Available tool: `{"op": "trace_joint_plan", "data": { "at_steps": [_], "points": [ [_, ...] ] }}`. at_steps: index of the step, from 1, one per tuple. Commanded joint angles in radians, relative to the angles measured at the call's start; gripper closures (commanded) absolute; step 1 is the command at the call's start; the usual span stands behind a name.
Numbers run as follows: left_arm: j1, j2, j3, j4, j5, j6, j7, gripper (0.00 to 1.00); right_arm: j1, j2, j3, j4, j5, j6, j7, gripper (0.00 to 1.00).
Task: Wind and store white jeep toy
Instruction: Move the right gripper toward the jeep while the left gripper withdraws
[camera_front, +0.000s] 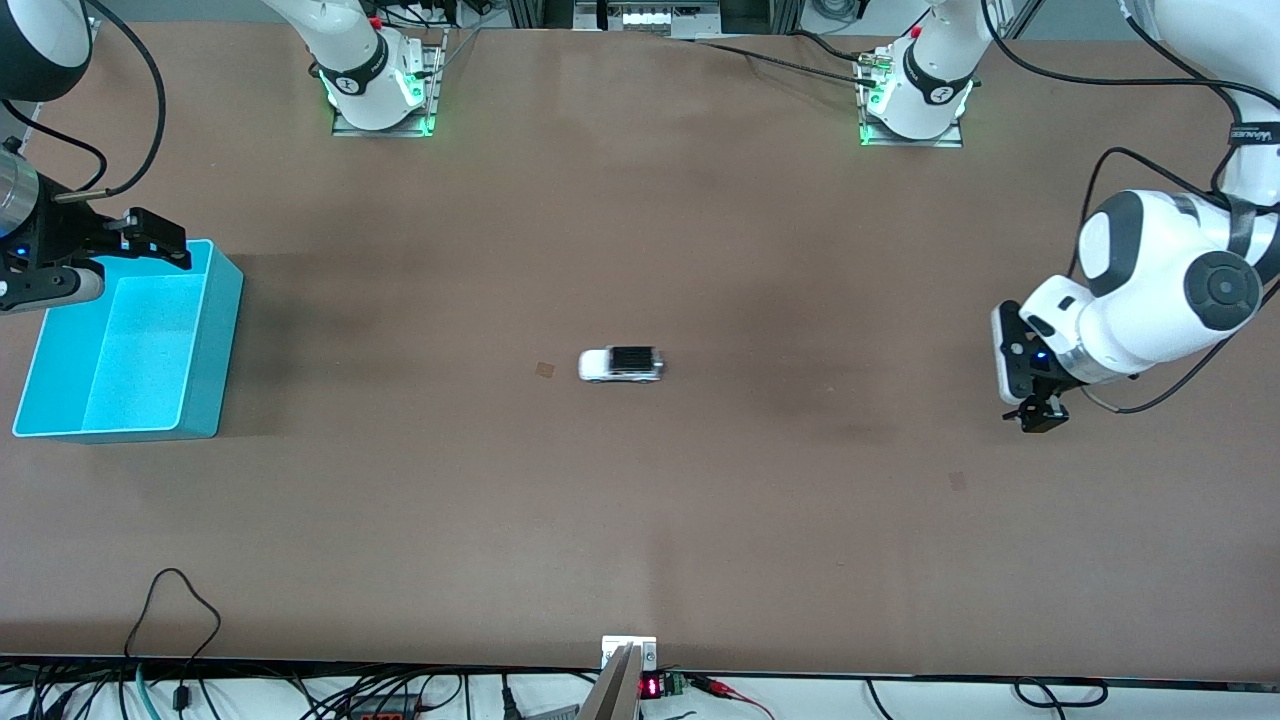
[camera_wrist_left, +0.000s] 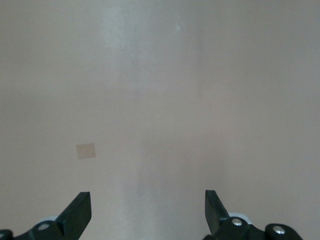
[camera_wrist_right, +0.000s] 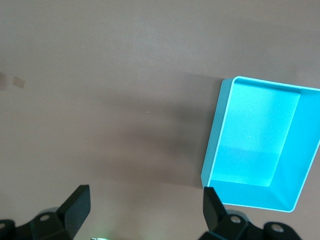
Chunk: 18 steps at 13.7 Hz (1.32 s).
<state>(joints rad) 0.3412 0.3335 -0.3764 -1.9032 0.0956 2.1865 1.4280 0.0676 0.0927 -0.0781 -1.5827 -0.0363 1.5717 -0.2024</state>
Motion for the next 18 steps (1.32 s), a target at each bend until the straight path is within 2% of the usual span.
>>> {"op": "trace_joint_plan", "data": {
  "at_steps": [1,6,9,13,18],
  "points": [
    [-0.034,-0.027,0.010,0.001,-0.022,-0.011,-0.171,0.00,-0.005,0.001,0.003,0.007,0.006,-0.006,-0.012,0.00],
    [-0.051,-0.051,0.008,0.021,-0.025,-0.013,-0.515,0.00,-0.002,0.007,0.003,0.007,-0.002,-0.006,-0.014,0.00],
    [-0.060,-0.057,0.013,0.027,-0.024,-0.013,-0.801,0.00,-0.003,0.024,0.003,0.007,-0.002,-0.004,-0.014,0.00],
    [-0.062,-0.067,0.021,0.085,-0.022,-0.017,-1.036,0.00,-0.003,0.030,0.003,0.007,0.003,-0.004,-0.014,0.00],
    [-0.125,-0.086,0.111,0.179,-0.024,-0.097,-1.322,0.00,-0.008,0.053,0.003,0.004,0.000,-0.013,-0.019,0.00]
  ]
}}
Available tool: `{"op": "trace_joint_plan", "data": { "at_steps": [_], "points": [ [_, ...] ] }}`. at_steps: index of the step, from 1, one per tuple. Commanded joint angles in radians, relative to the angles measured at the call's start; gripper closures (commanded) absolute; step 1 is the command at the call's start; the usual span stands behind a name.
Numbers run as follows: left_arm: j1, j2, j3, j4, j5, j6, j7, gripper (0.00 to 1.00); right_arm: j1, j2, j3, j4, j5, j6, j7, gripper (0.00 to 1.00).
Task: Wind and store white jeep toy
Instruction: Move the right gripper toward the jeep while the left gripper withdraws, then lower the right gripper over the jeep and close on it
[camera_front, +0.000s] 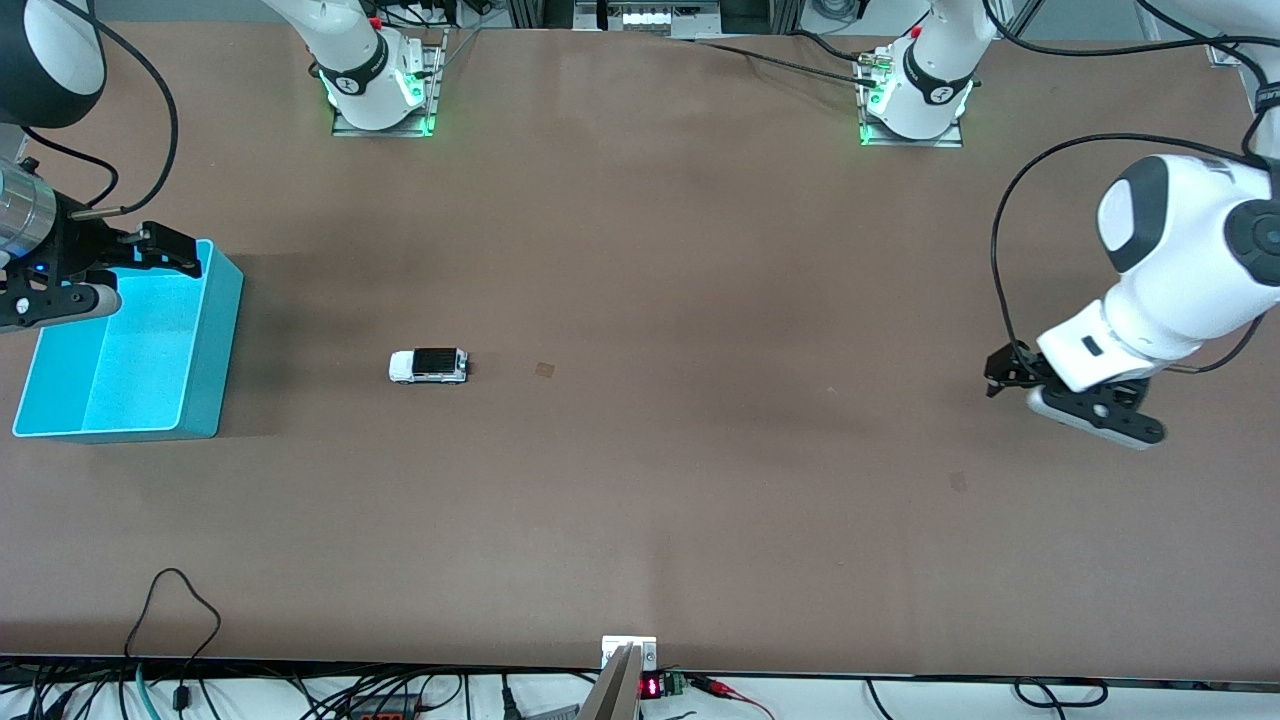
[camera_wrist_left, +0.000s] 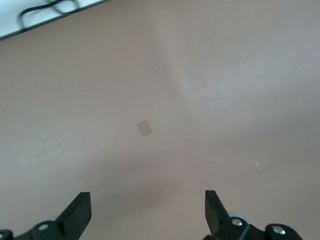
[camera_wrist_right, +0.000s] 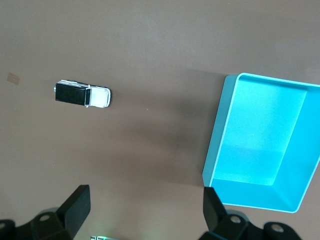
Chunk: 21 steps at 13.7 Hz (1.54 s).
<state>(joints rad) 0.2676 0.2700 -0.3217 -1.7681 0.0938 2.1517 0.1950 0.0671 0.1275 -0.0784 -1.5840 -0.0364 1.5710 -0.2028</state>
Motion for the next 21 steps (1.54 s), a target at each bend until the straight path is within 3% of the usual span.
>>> {"op": "trace_joint_plan", "data": {
  "at_steps": [1,5,10,12,14,17,19,21],
  "points": [
    [-0.070,-0.032,0.081,0.062,-0.022,-0.096,-0.136,0.00,-0.009,0.018,0.003,0.004,0.000,-0.025,-0.027,0.00],
    [-0.100,-0.072,0.133,0.131,-0.022,-0.234,-0.343,0.00,-0.013,0.017,0.000,-0.010,0.001,-0.060,-0.285,0.00],
    [-0.151,-0.146,0.262,0.206,-0.121,-0.360,-0.332,0.00,0.005,0.009,0.005,-0.102,-0.007,0.012,-0.502,0.00],
    [-0.153,-0.150,0.248,0.255,-0.118,-0.450,-0.324,0.00,0.005,0.000,0.014,-0.178,-0.008,0.087,-0.626,0.00],
    [-0.153,-0.156,0.244,0.257,-0.118,-0.467,-0.278,0.00,0.002,-0.008,0.072,-0.237,-0.049,0.154,-0.703,0.00],
    [-0.153,-0.167,0.240,0.251,-0.118,-0.486,-0.264,0.00,-0.024,-0.043,0.240,-0.385,-0.163,0.314,-0.711,0.00],
    [-0.153,-0.167,0.242,0.251,-0.118,-0.495,-0.263,0.00,-0.070,-0.069,0.339,-0.503,-0.177,0.459,-0.711,0.00],
    [-0.153,-0.166,0.242,0.254,-0.114,-0.496,-0.262,0.00,-0.107,-0.072,0.399,-0.565,-0.178,0.573,-0.717,0.00]
  ]
}}
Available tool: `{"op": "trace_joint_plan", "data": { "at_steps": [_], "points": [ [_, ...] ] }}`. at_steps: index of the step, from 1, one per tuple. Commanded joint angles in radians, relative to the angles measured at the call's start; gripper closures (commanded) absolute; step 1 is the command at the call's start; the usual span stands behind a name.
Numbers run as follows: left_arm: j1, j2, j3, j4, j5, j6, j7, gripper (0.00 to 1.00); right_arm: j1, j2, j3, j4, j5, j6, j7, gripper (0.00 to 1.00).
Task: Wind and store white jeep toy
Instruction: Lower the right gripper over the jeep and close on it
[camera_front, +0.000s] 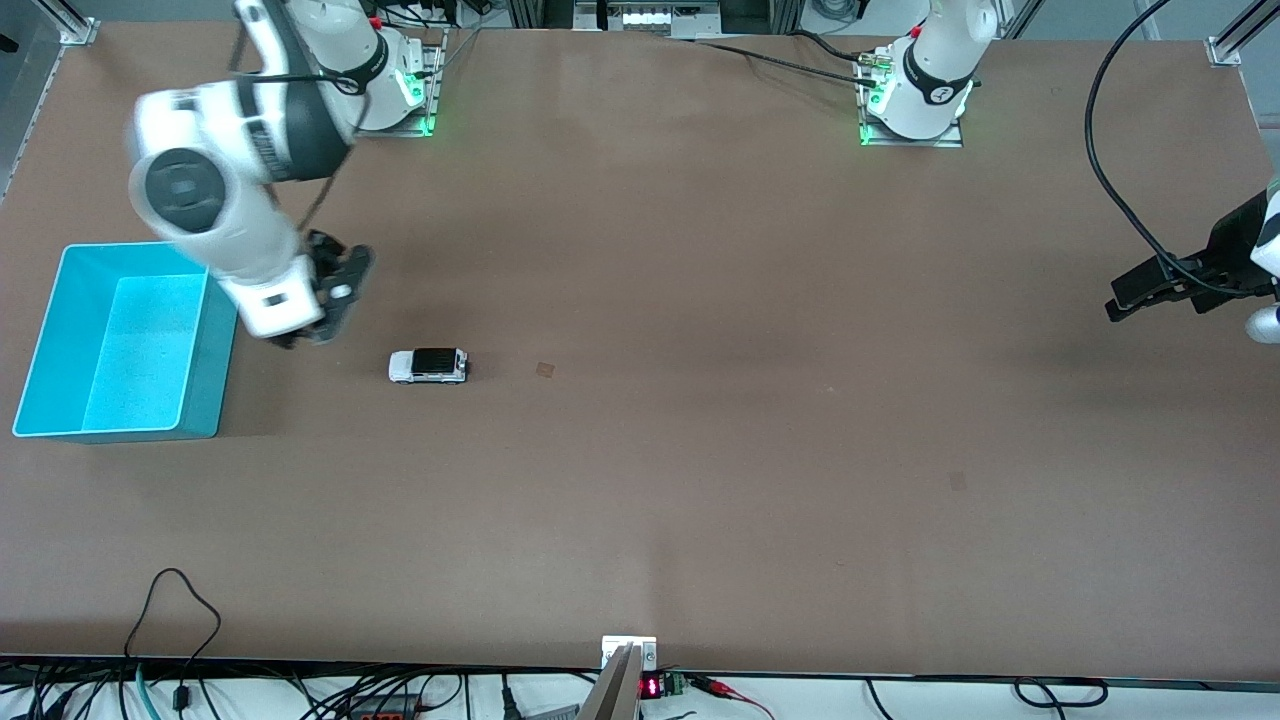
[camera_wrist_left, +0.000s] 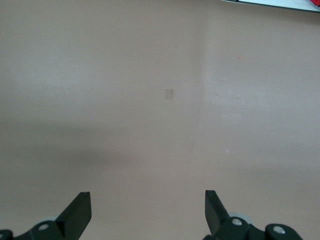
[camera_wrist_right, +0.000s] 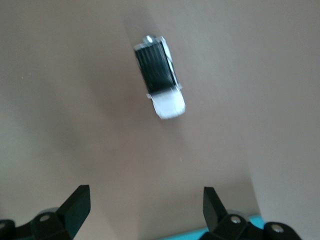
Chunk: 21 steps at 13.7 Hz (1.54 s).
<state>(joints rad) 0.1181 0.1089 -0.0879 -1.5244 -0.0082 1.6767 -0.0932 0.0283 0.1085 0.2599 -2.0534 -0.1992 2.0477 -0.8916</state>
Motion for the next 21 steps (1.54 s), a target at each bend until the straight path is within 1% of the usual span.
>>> {"op": "trace_joint_plan", "data": {
  "at_steps": [1,3,4,7,8,10,14,21],
  "points": [
    [-0.003,-0.005,0.010,0.016,-0.012,-0.025,0.029,0.00,-0.074,-0.049,0.067,-0.112,-0.016,0.148,-0.047,0.00],
    [-0.005,-0.005,0.005,0.016,-0.012,-0.025,0.020,0.00,-0.083,-0.026,0.070,-0.148,-0.009,0.265,-0.136,0.00],
    [-0.005,-0.006,0.007,0.018,-0.013,-0.028,0.024,0.00,-0.084,-0.018,0.071,-0.169,-0.006,0.305,-0.150,0.00],
    [-0.005,-0.005,0.004,0.021,-0.022,-0.029,0.023,0.00,-0.090,0.058,0.076,-0.177,-0.003,0.376,-0.213,0.00],
    [-0.003,-0.006,-0.001,0.023,-0.021,-0.052,0.032,0.00,-0.094,0.083,0.076,-0.175,-0.003,0.399,-0.224,0.00],
    [-0.005,-0.006,-0.010,0.030,-0.012,-0.081,0.032,0.00,-0.085,0.120,0.078,-0.171,0.006,0.416,-0.225,0.00],
    [-0.005,-0.006,-0.018,0.030,-0.012,-0.083,0.053,0.00,-0.061,0.189,0.078,-0.160,0.006,0.497,-0.224,0.00],
    [0.006,-0.011,-0.010,0.030,-0.013,-0.074,0.058,0.00,-0.045,0.272,0.076,-0.100,0.001,0.525,-0.245,0.00]
  ]
}}
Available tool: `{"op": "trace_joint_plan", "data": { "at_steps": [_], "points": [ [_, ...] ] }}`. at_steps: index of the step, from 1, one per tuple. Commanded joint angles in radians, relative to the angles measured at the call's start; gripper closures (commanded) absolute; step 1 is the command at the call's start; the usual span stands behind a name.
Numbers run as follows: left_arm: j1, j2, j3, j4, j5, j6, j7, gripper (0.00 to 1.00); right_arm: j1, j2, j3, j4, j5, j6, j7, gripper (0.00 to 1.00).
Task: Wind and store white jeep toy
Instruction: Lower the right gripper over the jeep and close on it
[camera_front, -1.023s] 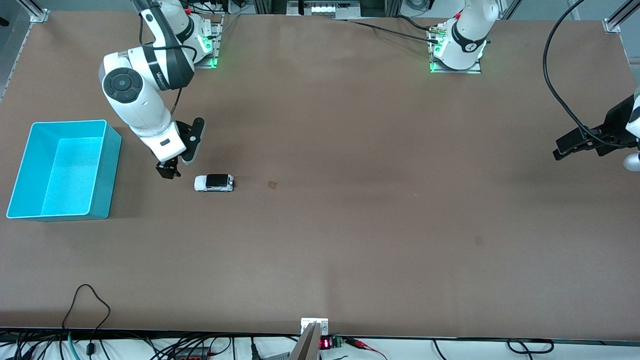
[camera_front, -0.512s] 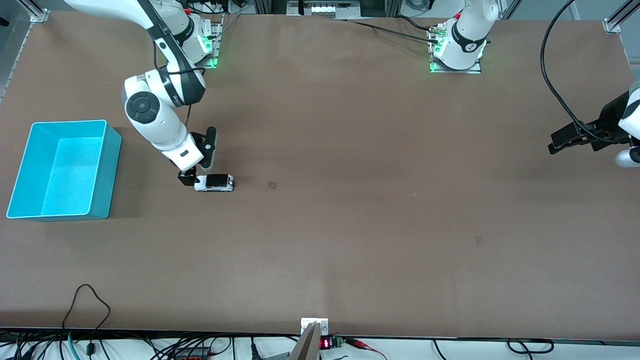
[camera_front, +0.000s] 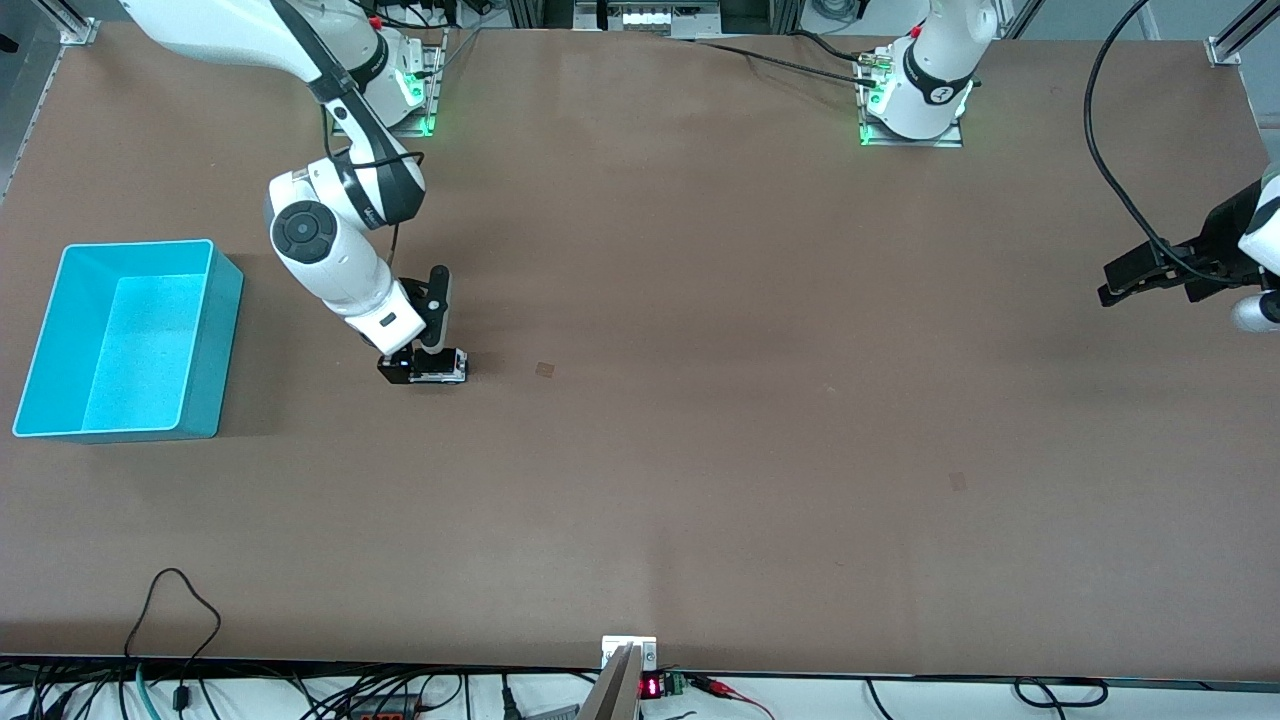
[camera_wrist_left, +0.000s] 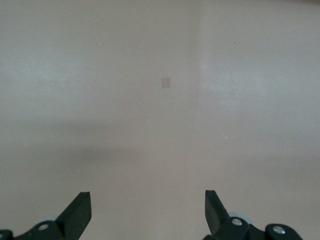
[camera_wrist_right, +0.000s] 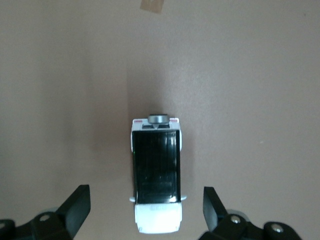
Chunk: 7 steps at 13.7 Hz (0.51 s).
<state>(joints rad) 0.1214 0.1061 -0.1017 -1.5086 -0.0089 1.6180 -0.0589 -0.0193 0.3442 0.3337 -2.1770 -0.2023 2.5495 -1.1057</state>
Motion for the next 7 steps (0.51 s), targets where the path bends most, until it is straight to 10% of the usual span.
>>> {"op": "trace_joint_plan", "data": {
  "at_steps": [1,7],
  "points": [
    [0.003,-0.008,0.004,0.013,-0.013,-0.015,0.024,0.00,0.004,0.047,0.002,0.023,0.004,0.038,-0.040,0.00],
    [0.004,-0.006,0.007,0.013,-0.014,-0.012,0.022,0.00,0.002,0.096,0.002,0.025,-0.009,0.104,-0.069,0.00]
  ]
}}
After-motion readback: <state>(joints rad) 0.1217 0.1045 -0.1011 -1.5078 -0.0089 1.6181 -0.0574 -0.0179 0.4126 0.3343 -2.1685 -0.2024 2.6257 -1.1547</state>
